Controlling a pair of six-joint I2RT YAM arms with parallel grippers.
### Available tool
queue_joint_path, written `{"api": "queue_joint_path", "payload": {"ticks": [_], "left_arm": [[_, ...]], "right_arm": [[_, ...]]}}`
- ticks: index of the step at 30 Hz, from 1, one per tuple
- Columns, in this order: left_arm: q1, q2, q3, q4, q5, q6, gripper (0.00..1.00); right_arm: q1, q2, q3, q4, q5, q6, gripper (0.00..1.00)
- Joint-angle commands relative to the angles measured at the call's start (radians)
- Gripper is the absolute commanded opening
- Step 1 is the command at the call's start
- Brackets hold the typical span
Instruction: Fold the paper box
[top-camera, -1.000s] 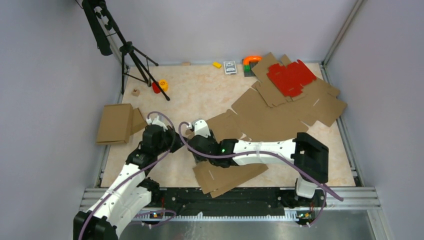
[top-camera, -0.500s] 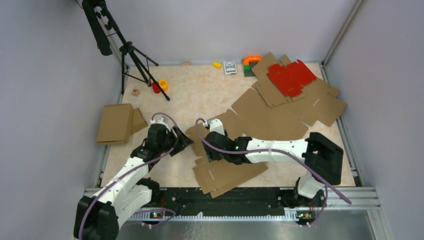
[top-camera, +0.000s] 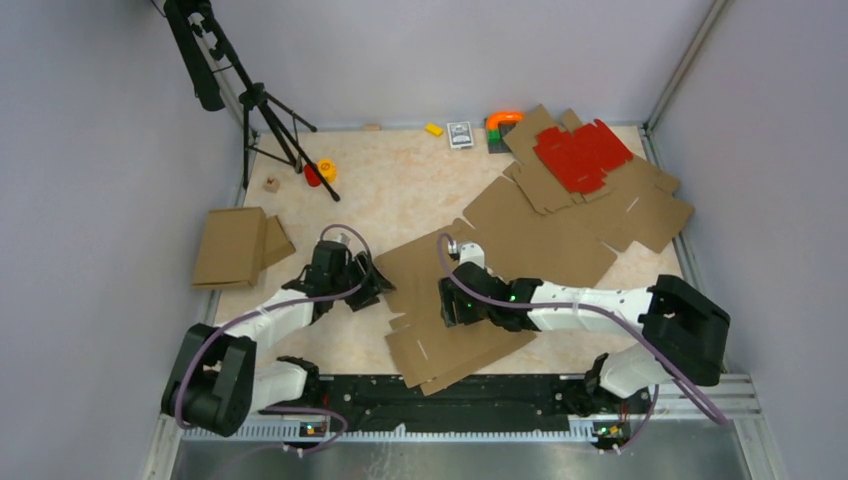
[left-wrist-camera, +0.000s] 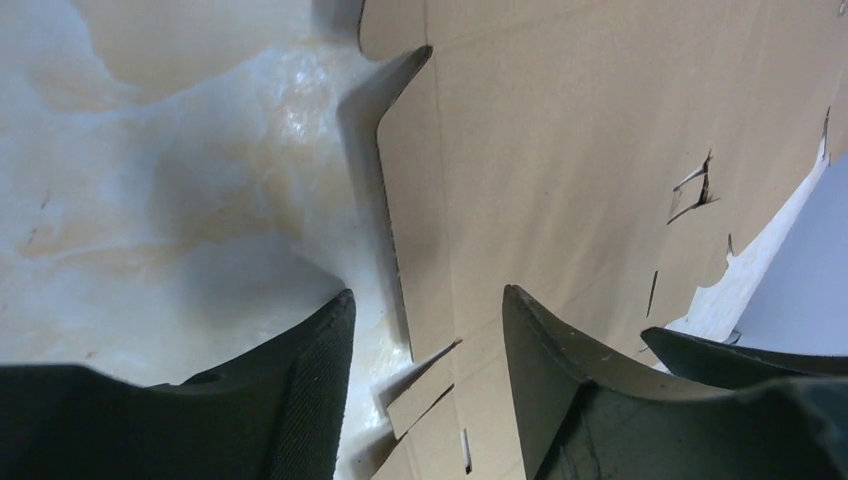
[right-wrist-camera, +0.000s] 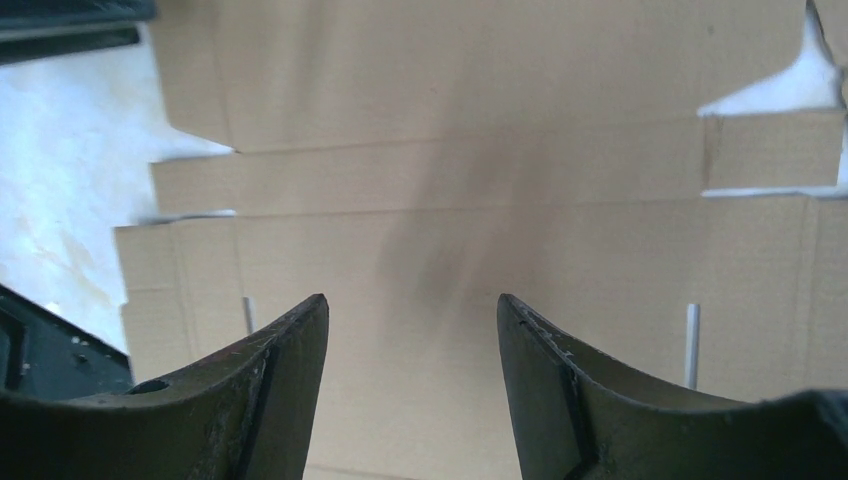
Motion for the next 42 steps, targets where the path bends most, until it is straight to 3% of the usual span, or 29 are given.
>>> {"api": "queue_joint_path", "payload": {"ticks": [1,10,14,18,20,23,27,30,37,42], "left_arm": [[-0.002,0.059,0.036,0.075,0.0,0.012,0.55],[-0.002,0.17,0.07,0.198,0.079,0.008,0.24],[-0.003,0.165,0.085,0.224,0.112,0.006,0.01],[-0.002,0.095,0.088,0.182,0.087,0.001,0.0],[-0.003,0.063,0.09,0.157,0.089,-0.017,0.0],[-0.005,0.036,0.087,0.152,0.126,-0.05,0.0],[-0.004,-0.011,0.088,0.117,0.122,-0.053,0.0],[-0.006,-0.051,0.086,0.089,0.106,-0.053,0.0],[-0.006,-0.083,0.091,0.052,0.105,-0.051,0.0],[-0.006,-0.078,0.091,0.052,0.104,-0.05,0.0]], "right_arm": [[-0.054,-0.005,-0.059,0.116,-0.125,0.034,0.62],[-0.06,0.044,-0.05,0.13,-0.173,0.024,0.61],[-0.061,0.071,-0.032,0.137,-0.205,0.007,0.61],[-0.06,0.089,0.032,0.101,-0.21,-0.026,0.63],[-0.045,0.098,0.08,0.072,-0.18,-0.037,0.69],[0.016,0.144,0.182,0.026,-0.087,-0.055,0.78],[0.105,0.227,0.318,-0.058,0.088,-0.058,0.8],[0.133,0.274,0.377,-0.063,0.126,-0.062,0.81],[0.184,0.39,0.493,-0.191,0.269,-0.063,0.8],[0.183,0.374,0.482,-0.237,0.332,-0.036,0.67]]}}
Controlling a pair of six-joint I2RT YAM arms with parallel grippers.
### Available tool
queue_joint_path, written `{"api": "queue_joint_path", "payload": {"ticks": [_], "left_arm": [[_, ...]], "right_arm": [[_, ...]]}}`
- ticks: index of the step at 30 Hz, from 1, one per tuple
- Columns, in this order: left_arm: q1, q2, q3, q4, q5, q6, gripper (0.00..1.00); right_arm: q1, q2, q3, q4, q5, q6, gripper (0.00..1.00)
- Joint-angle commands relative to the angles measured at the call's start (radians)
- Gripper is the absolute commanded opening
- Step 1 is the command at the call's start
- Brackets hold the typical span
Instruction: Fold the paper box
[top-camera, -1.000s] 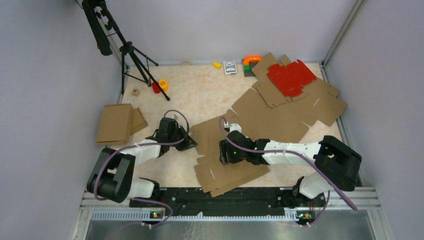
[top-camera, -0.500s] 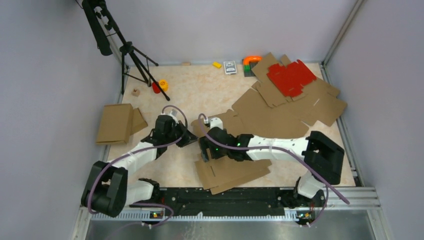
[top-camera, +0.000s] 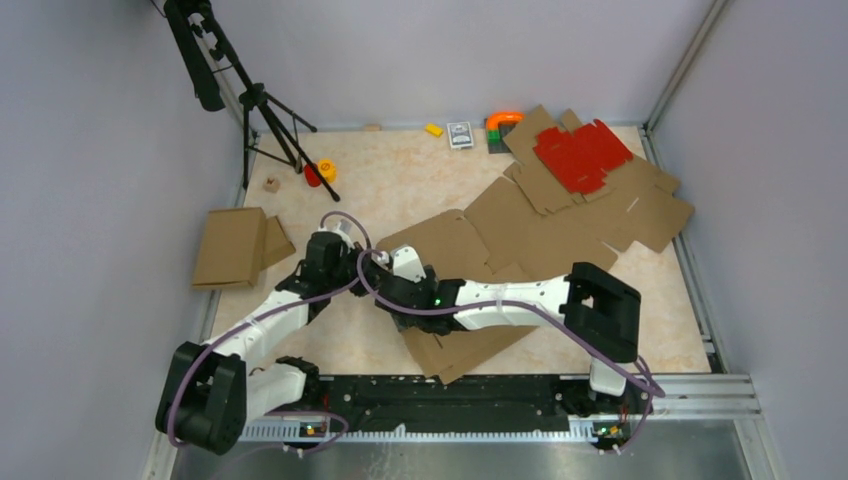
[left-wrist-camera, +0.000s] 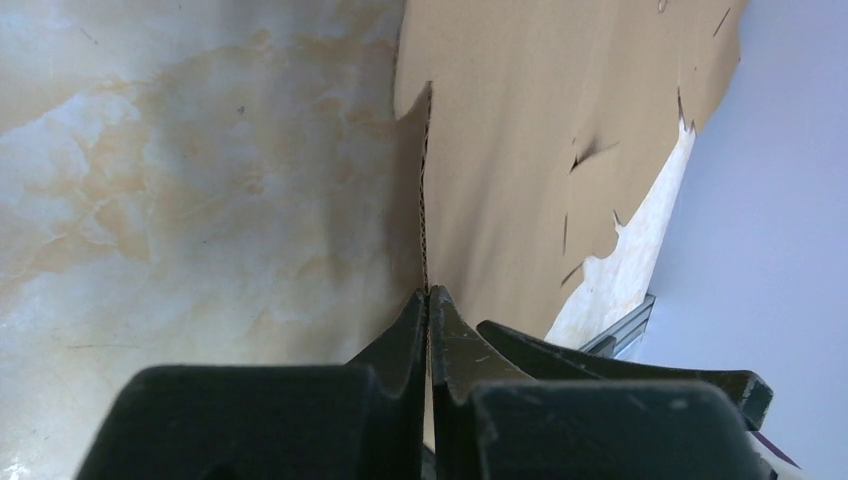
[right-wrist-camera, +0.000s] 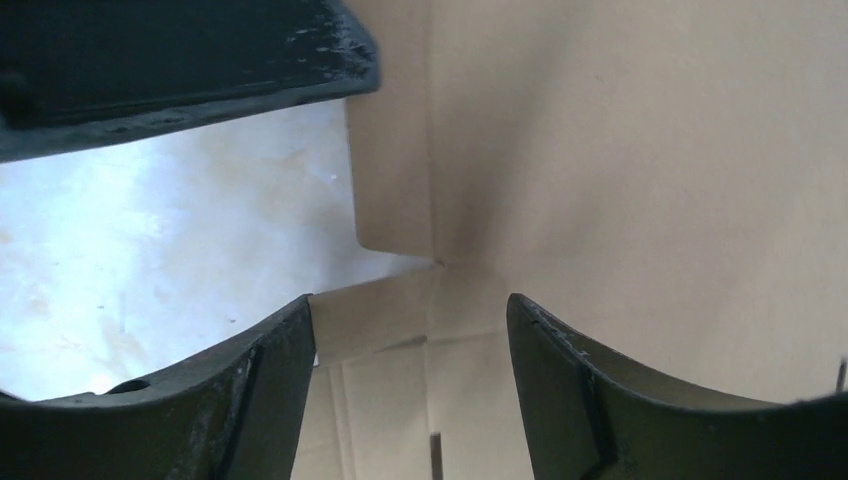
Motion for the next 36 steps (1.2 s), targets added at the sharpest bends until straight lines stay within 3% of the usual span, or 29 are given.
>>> {"api": "queue_joint_path", "payload": {"ticks": [1,12,18,24,28,36], "left_arm": [[-0.004,-0.012,0.035,0.004,-0.001,0.003,0.0],[-0.006,-0.004,0.035,0.003,-0.009,0.009,0.0],[-0.007,0.001,0.039,-0.011,-0.008,0.034,0.0],[-0.009,-0.023,0.028,-0.077,-0.046,0.077,0.0],[-0.006,-0.025,0.006,-0.102,-0.087,0.081,0.0],[0.011,-0.03,0.009,-0.147,-0.125,0.097,0.01]], "right_arm": [[0.01,-0.031,0.023,-0.069,0.116,0.013,0.62],[-0.036,-0.101,-0.057,-0.019,0.077,0.011,0.32],[-0.104,-0.152,-0.155,0.076,-0.052,-0.014,0.31],[-0.108,-0.174,-0.185,0.197,-0.224,-0.094,0.61],[-0.059,-0.068,-0.062,0.087,-0.133,-0.105,0.82],[-0.015,0.111,0.089,-0.05,-0.057,-0.102,0.91]]}}
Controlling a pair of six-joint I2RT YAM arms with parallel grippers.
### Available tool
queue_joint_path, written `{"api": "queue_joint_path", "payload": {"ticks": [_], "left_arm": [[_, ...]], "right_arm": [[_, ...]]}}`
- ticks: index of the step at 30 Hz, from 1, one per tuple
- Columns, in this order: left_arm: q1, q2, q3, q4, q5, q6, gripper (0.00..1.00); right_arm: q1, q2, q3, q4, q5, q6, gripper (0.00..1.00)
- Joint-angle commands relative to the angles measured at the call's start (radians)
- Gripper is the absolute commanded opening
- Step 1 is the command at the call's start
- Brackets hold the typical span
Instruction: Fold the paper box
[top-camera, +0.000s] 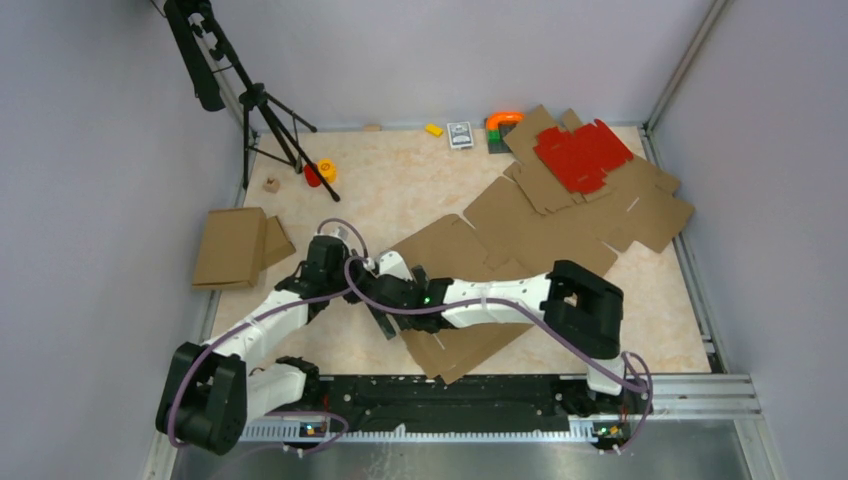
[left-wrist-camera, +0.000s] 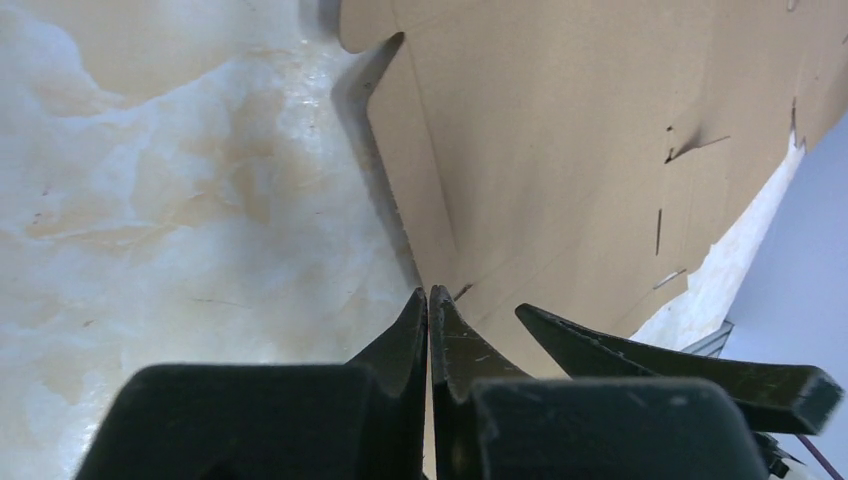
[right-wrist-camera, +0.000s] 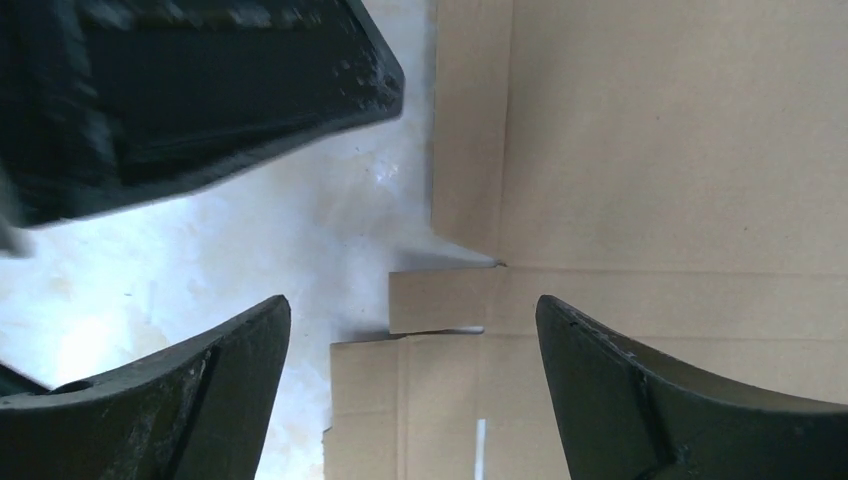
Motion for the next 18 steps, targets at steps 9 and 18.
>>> {"api": "queue_joint_path", "payload": {"ticks": [9,18], "left_arm": [[0.031,-0.043,0.011,-0.047,-0.052,0.039,0.02],[0.036,-0.045,0.013,-0.051,-0.046,0.045,0.02]], "right_arm": [[-0.012,0.077,0.009,-0.089,0.054,0.036,0.78],[-0.077,-0.008,-0.143,0.045,-0.076,0.058,0.59]]}}
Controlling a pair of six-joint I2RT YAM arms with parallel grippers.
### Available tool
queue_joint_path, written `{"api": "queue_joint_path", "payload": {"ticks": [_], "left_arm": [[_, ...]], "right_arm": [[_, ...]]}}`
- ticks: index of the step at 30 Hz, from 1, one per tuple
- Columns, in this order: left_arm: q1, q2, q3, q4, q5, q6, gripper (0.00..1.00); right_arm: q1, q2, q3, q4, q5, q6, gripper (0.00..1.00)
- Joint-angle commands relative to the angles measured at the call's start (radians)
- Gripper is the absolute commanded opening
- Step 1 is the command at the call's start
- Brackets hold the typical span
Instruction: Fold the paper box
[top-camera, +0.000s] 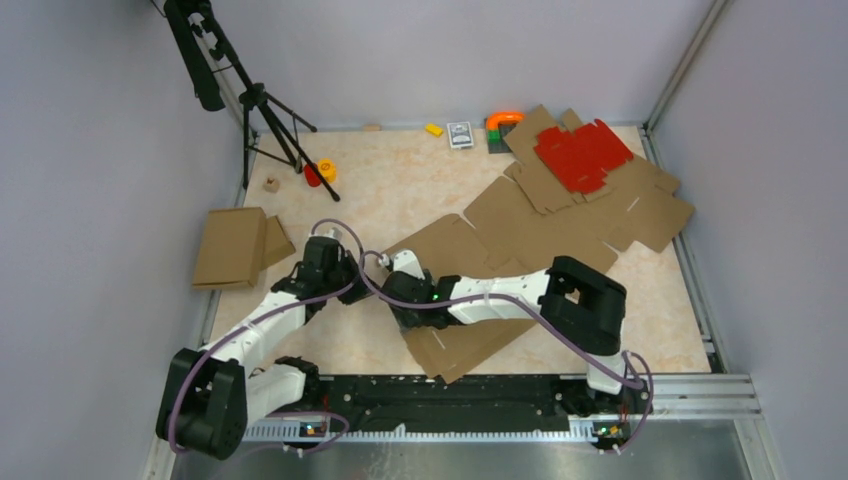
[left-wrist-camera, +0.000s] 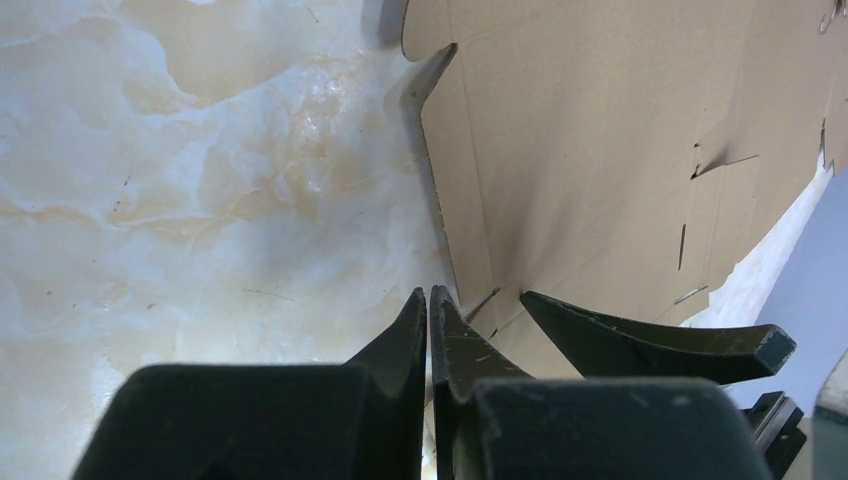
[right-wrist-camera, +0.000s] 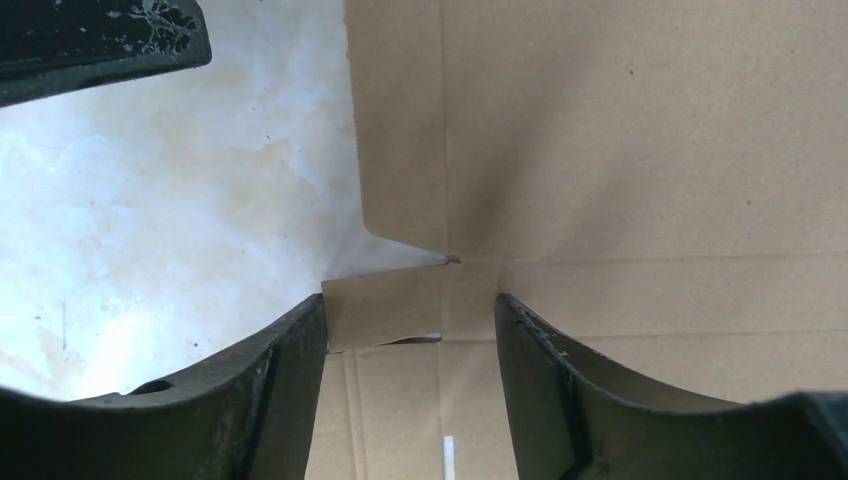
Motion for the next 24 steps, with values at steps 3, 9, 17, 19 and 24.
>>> {"api": "queue_joint_path", "payload": {"ticks": [3,9,17,19,24], "left_arm": [[0.006,-0.018,0.014,0.009,0.007,0.018,0.02],[0.006,-0.011,0.011,0.024,0.033,0.025,0.03],[0.006,-0.007,0.003,0.032,0.062,0.034,0.02],[0.006,-0.011,0.002,0.03,0.062,0.035,0.02],[0.006,-0.014,0.004,0.029,0.07,0.041,0.02]], "right_arm": [[-0.053,-0.077,-0.123,0.06,-0.08,0.019,0.56],[-0.079,-0.143,-0.182,0.129,-0.127,0.034,0.53],[-0.114,-0.209,-0.228,0.166,-0.145,0.046,0.44],[-0.119,-0.215,-0.225,0.152,-0.132,0.042,0.43],[-0.136,-0.243,-0.229,0.138,-0.118,0.032,0.36]]}}
